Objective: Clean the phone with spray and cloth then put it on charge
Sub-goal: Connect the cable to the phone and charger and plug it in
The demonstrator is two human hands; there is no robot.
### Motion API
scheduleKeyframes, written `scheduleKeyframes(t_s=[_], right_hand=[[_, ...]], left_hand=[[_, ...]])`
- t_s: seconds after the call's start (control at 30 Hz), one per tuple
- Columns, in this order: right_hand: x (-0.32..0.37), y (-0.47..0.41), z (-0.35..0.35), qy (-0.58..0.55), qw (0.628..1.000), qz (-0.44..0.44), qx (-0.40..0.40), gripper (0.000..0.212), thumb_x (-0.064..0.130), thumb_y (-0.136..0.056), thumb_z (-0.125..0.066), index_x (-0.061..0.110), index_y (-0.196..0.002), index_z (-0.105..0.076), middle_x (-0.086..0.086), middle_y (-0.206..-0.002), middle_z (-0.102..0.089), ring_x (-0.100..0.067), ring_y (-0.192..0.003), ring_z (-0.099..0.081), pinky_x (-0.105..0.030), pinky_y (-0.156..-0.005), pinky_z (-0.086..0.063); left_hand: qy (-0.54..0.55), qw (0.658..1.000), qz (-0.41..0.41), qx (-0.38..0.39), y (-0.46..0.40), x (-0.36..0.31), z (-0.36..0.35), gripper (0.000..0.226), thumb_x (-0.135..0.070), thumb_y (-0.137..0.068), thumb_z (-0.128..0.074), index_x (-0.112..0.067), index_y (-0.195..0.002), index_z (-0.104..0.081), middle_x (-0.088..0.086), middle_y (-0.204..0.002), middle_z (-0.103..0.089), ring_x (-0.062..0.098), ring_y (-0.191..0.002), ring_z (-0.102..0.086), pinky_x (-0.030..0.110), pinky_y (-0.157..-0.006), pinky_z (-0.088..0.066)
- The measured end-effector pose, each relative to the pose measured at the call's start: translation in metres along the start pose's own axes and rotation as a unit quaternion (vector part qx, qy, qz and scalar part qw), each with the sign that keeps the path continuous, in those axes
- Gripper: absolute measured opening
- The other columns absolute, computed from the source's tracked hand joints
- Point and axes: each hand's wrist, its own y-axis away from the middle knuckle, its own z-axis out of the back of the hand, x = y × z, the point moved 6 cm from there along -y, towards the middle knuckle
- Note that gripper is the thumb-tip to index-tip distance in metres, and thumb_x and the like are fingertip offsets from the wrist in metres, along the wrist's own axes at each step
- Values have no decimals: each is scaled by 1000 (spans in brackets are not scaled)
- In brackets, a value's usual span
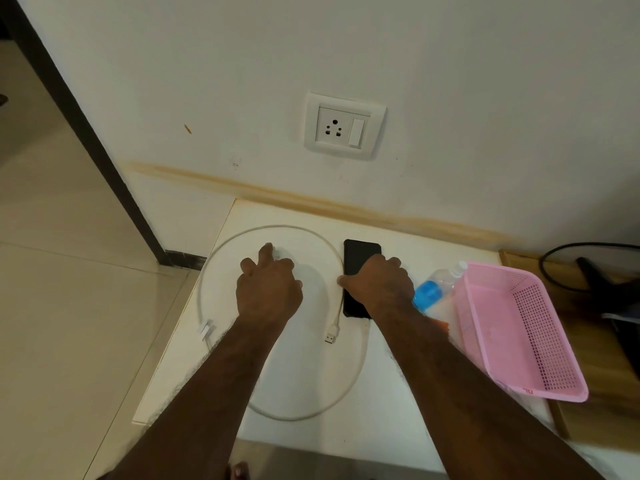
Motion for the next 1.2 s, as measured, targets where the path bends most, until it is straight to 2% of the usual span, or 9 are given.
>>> scheduleKeyframes(t_s=[0.23, 0.37, 0.47, 0.7, 0.83, 0.97, 1.03, 1.1, 1.2], right_hand=[[8, 4, 6, 12, 998, 31, -53, 74, 64, -76, -66, 13, -127, -47, -9, -123, -50, -25, -111, -52, -35, -84, -50], [39, 7, 15, 11, 979, 157, -132, 49, 50, -87, -59, 17, -122, -56, -7, -119, -54, -24, -110, -51, -36, -85, -49], [60, -3, 15, 31, 974, 194, -108, 38, 43, -89, -55, 18, -117, -62, -7, -117, -54, -26, -111, -50, -36, -82, -46], [82, -27, 8, 77, 981, 171, -57, 23, 15, -85, -53, 13, -107, -62, -7, -112, -58, -27, -109, -52, -33, -69, -37], [88, -23, 0, 73, 977, 197, -43, 24, 18, -84, -54, 11, -106, -63, -8, -110, -58, -28, -106, -53, -33, -68, -38], [91, -12, 0, -20, 976, 215, -40, 22, 29, -88, -49, 14, -103, -56, -6, -95, -61, -26, -90, -56, -32, -62, -38], [90, -6, 3, -103, 968, 226, -10, 11, 28, -93, -46, 20, -98, -51, -4, -86, -66, -25, -77, -60, -32, -58, -44], [88, 0, 9, -232, 942, 237, 46, 7, 28, -97, -51, 23, -94, -55, -2, -83, -67, -24, -73, -65, -35, -62, -53], [78, 11, 24, -366, 895, 232, 104, 8, 27, -95, -61, 28, -88, -64, 9, -79, -67, -13, -63, -62, -28, -54, -55]], left_hand=[[13, 1000, 16, -21, 1, 5, 4, 26, -30, -91, -66, -26, -117, -68, 4, -145, -45, 34, -123, -45, 39, -89, -47], [20, 1000, 17, -15, 1, 4, 6, 26, -29, -91, -65, -26, -117, -68, 6, -143, -46, 34, -124, -45, 40, -90, -48], [31, 999, 12, -31, 3, 3, 11, 27, -25, -90, -67, -25, -117, -67, 5, -142, -47, 34, -123, -47, 40, -89, -50], [141, 988, -20, -60, -5, -2, 21, 51, -24, -86, -69, -28, -134, -50, 0, -141, -48, 31, -118, -46, 34, -74, -41], [241, 967, -16, -81, -7, 0, 26, 74, -25, -75, -69, -31, -143, -38, 0, -140, -48, 29, -117, -49, 35, -80, -40], [385, 917, 59, -80, -10, 6, 40, 91, -34, -64, -68, -24, -147, -33, 1, -141, -48, 23, -121, -54, 36, -87, -48], [427, 898, 74, -75, -11, 5, 48, 90, -37, -62, -65, -20, -146, -37, -3, -129, -57, 20, -113, -60, 31, -83, -49], [454, 886, 55, -73, -9, 0, 57, 80, -37, -61, -64, -19, -137, -48, -13, -106, -62, 8, -99, -64, 20, -70, -47], [479, 875, 4, -65, -5, -9, 69, 68, -34, -61, -70, -22, -127, -57, -17, -103, -64, -7, -91, -62, 9, -69, -50]])
